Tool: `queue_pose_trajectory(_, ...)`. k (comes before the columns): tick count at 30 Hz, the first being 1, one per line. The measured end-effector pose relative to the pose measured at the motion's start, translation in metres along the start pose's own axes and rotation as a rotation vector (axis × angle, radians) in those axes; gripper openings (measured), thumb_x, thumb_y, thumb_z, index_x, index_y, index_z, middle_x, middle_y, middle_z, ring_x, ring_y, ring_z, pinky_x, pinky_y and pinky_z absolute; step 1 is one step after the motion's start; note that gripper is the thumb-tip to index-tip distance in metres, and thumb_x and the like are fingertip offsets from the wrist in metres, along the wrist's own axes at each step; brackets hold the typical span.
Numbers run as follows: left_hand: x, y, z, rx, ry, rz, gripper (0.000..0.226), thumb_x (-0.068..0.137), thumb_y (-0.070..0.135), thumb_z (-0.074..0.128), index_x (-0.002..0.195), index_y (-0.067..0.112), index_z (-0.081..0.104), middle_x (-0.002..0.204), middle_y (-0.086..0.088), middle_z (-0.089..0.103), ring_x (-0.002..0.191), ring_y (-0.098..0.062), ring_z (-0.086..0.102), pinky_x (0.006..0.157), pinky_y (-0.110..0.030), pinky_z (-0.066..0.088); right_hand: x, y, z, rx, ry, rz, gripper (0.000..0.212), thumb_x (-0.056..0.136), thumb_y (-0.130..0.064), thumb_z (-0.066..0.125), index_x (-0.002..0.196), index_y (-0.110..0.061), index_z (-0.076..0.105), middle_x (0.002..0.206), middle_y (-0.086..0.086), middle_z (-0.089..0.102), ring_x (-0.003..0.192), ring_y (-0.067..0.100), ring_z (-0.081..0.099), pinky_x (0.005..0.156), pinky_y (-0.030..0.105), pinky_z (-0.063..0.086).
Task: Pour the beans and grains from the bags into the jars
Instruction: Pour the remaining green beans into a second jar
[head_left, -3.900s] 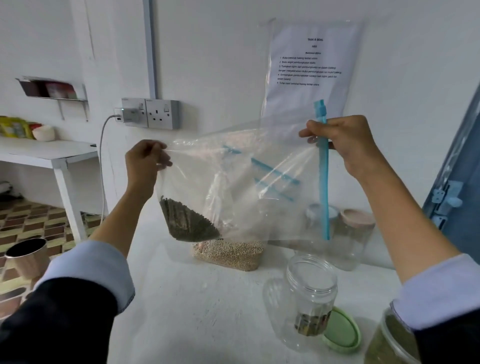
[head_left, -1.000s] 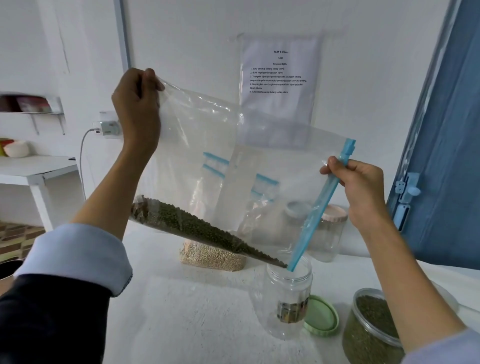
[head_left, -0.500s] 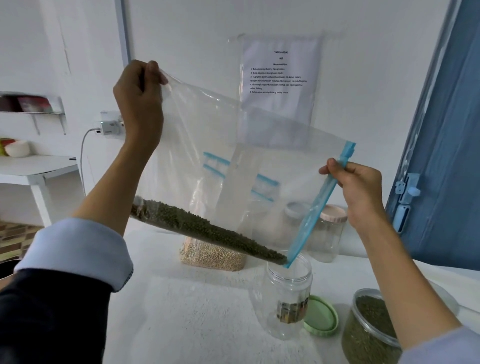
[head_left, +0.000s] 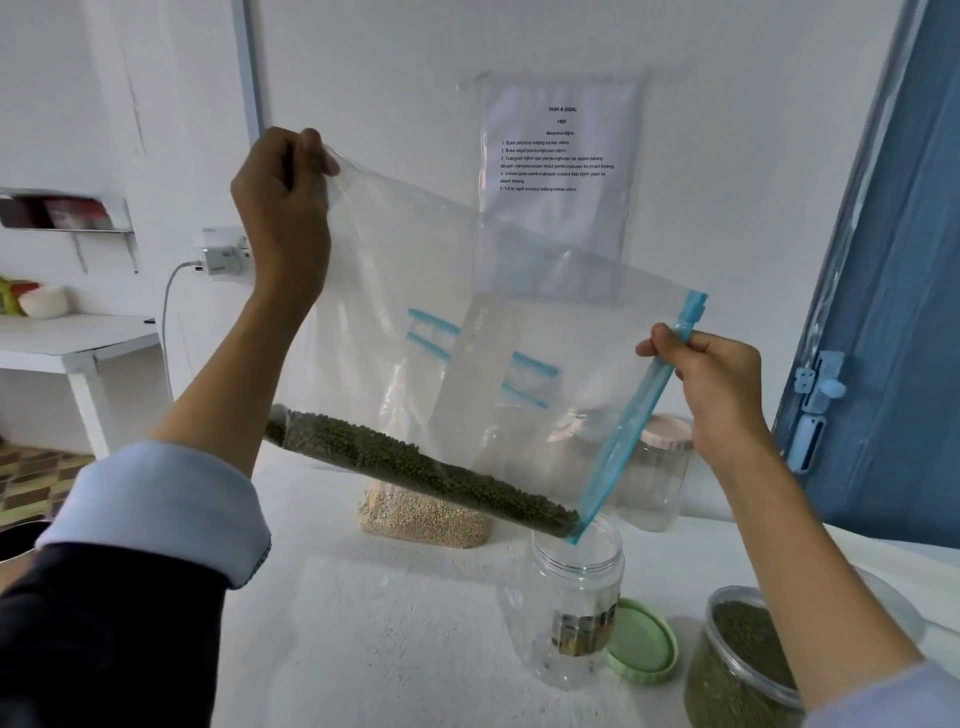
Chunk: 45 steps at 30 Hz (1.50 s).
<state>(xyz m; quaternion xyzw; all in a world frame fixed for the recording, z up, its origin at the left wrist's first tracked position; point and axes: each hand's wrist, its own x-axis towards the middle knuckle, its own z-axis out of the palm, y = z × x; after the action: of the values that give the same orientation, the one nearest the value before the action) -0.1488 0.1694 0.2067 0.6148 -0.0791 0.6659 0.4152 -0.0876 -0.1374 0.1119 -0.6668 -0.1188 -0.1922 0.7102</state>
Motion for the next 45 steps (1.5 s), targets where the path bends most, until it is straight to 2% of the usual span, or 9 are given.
queue_pose_trajectory(6,0.001,-0.001,0.001,0.002,0.019,0.002,0.031,0.094,0.032,0.046,0.062,0.032,0.05,0.049,0.016,0.047,0.055,-0.013,0.041,0.059,-0.029,0.032,0.001,-0.002,0.001,0.011,-0.008,-0.006,0.018,0.09,-0.019,0.064,0.075,-0.01,0.07,0.078,-0.008,0.066,0.083,0.003,0.057,0.083,0.015,0.041)
queue_pose_trajectory(9,0.0,-0.002,0.0,-0.006,0.02,-0.005,0.031,0.093,0.032,0.046,0.062,0.03,0.049,0.049,0.015,0.045,0.053,-0.015,0.039,0.055,-0.03,0.031,0.0,-0.004,0.002,-0.003,-0.039,0.01,0.019,0.089,-0.02,0.064,0.072,-0.015,0.069,0.081,-0.007,0.067,0.084,0.003,0.056,0.09,0.026,0.039)
queue_pose_trajectory(13,-0.002,-0.004,0.0,-0.017,0.014,-0.022,0.032,0.095,0.027,0.045,0.063,0.027,0.049,0.047,0.017,0.047,0.049,-0.011,0.038,0.05,-0.026,0.031,0.0,-0.004,0.002,0.011,-0.024,0.002,0.019,0.089,-0.02,0.065,0.07,-0.015,0.069,0.079,-0.006,0.068,0.083,0.003,0.057,0.087,0.024,0.038)
queue_pose_trajectory(17,-0.002,-0.005,-0.003,-0.026,0.012,-0.037,0.033,0.096,0.024,0.045,0.063,0.026,0.048,0.047,0.017,0.047,0.048,-0.01,0.039,0.05,-0.027,0.031,0.001,-0.002,0.005,0.024,-0.005,-0.01,0.018,0.089,-0.018,0.064,0.081,-0.004,0.072,0.075,-0.007,0.066,0.075,-0.001,0.057,0.077,0.014,0.041)
queue_pose_trajectory(25,-0.003,-0.006,-0.003,-0.031,0.011,-0.051,0.034,0.096,0.022,0.045,0.062,0.026,0.048,0.049,0.019,0.049,0.049,-0.007,0.039,0.051,-0.028,0.031,-0.003,0.0,0.012,0.032,0.017,-0.029,0.019,0.09,-0.017,0.063,0.074,-0.008,0.069,0.074,-0.005,0.066,0.073,-0.001,0.058,0.072,0.007,0.042)
queue_pose_trajectory(29,-0.003,-0.008,-0.004,-0.048,0.014,-0.053,0.034,0.096,0.024,0.045,0.062,0.026,0.048,0.049,0.018,0.049,0.05,-0.01,0.039,0.051,-0.03,0.03,-0.006,-0.001,0.015,0.029,0.035,-0.059,0.023,0.09,-0.016,0.063,0.068,-0.013,0.067,0.072,-0.006,0.065,0.072,-0.002,0.057,0.06,-0.004,0.037)
queue_pose_trajectory(33,-0.002,-0.008,-0.006,-0.051,0.015,-0.04,0.034,0.095,0.027,0.046,0.061,0.028,0.049,0.046,0.015,0.046,0.048,-0.013,0.038,0.05,-0.03,0.029,-0.009,-0.001,0.019,0.024,0.069,-0.077,0.025,0.09,-0.018,0.063,0.065,-0.016,0.066,0.072,-0.005,0.064,0.073,0.003,0.057,0.067,0.009,0.042)
queue_pose_trajectory(41,-0.002,-0.007,-0.007,-0.045,0.023,-0.037,0.034,0.095,0.027,0.046,0.06,0.03,0.048,0.046,0.015,0.044,0.049,-0.012,0.038,0.051,-0.03,0.03,-0.012,-0.002,0.024,0.014,0.063,-0.076,0.026,0.09,-0.019,0.063,0.064,-0.017,0.065,0.071,-0.006,0.065,0.072,0.002,0.056,0.064,0.006,0.04)
queue_pose_trajectory(45,-0.002,-0.008,-0.006,-0.055,0.029,-0.036,0.033,0.095,0.027,0.046,0.062,0.028,0.05,0.046,0.014,0.044,0.048,-0.013,0.038,0.05,-0.029,0.029,-0.013,-0.004,0.025,0.051,0.097,-0.073,0.027,0.089,-0.018,0.063,0.062,-0.016,0.064,0.069,-0.006,0.063,0.068,0.002,0.055,0.069,0.018,0.042)
